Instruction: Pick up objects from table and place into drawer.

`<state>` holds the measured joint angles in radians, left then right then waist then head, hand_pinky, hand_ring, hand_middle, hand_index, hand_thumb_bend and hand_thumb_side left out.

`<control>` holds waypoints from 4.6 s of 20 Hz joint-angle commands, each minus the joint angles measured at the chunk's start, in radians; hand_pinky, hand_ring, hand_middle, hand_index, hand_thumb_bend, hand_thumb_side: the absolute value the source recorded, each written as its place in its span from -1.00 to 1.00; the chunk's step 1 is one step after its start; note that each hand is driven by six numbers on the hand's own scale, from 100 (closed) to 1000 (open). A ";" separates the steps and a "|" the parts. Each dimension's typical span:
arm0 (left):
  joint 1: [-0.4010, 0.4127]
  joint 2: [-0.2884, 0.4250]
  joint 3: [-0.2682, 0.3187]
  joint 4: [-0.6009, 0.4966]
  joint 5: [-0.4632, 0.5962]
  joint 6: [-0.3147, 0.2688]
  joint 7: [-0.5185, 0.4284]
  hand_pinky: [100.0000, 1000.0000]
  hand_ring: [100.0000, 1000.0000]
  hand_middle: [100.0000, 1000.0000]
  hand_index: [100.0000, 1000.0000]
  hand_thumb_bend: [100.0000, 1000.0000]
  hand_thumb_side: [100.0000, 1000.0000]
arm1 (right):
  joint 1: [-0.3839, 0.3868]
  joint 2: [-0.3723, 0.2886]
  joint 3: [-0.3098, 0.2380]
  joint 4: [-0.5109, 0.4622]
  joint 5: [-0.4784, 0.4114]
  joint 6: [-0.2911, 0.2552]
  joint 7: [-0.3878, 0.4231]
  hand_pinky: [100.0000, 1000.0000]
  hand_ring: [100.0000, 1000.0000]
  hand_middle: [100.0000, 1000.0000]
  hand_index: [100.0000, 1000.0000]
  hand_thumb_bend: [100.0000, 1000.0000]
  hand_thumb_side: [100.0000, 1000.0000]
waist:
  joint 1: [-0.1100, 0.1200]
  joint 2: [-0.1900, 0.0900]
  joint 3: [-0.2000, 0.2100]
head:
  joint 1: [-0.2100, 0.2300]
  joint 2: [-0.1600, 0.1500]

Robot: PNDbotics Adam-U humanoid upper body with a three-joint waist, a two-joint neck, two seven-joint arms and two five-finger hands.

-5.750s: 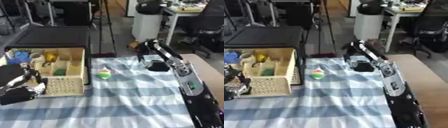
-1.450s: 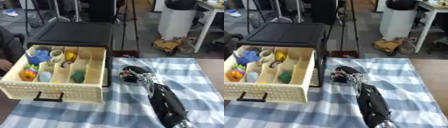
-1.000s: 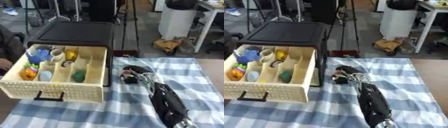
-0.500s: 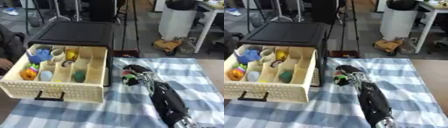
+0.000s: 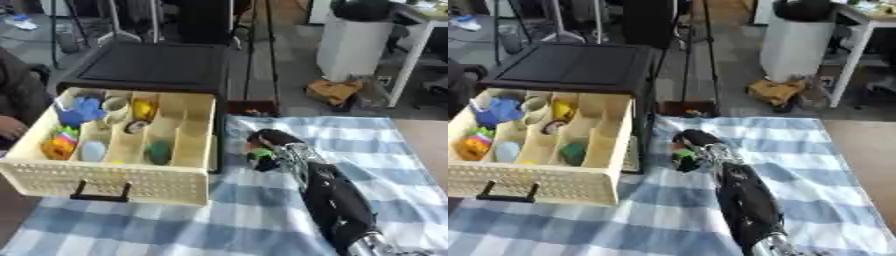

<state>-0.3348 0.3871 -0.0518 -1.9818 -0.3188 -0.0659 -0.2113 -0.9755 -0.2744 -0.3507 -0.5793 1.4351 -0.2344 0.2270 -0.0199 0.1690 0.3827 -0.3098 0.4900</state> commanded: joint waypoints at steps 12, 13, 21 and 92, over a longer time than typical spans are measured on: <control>-0.003 0.009 0.010 -0.018 -0.007 -0.001 -0.004 -1.00 -1.00 -1.00 0.50 -1.00 1.00 | 0.012 -0.017 0.021 0.046 0.003 0.022 -0.099 -0.72 -0.48 -0.16 0.03 -1.00 -0.76 | 0.004 -0.005 -0.004 | -0.003 0.003; -0.002 0.009 0.010 -0.018 -0.007 -0.001 -0.004 -1.00 -1.00 -1.00 0.50 -1.00 1.00 | 0.011 -0.018 0.025 0.048 0.016 0.014 -0.121 -0.78 -0.51 -0.19 -0.03 -1.00 -0.77 | 0.004 -0.006 -0.005 | -0.003 0.003; 0.001 0.010 0.012 -0.018 -0.011 0.002 -0.003 -1.00 -1.00 -1.00 0.50 -1.00 1.00 | -0.004 -0.033 0.074 0.131 0.188 -0.039 -0.407 -1.00 -0.77 -0.45 -0.36 -1.00 -0.84 | 0.000 -0.011 -0.010 | -0.004 0.004; 0.128 0.039 0.017 -0.018 -0.015 0.054 -0.049 -1.00 -1.00 -1.00 0.51 -1.00 1.00 | -0.084 0.129 0.393 -0.424 -0.762 -0.580 -0.060 -1.00 -1.00 -0.46 -0.37 -1.00 -1.00 | -0.016 -0.202 -0.133 | 0.003 0.094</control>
<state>-0.1974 0.4062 -0.0399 -1.9818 -0.3354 -0.0120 -0.2581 -1.0424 -0.1486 0.0371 -0.9743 0.7115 -0.8093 0.1349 -0.0440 -0.0240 0.2485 -0.3024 0.5788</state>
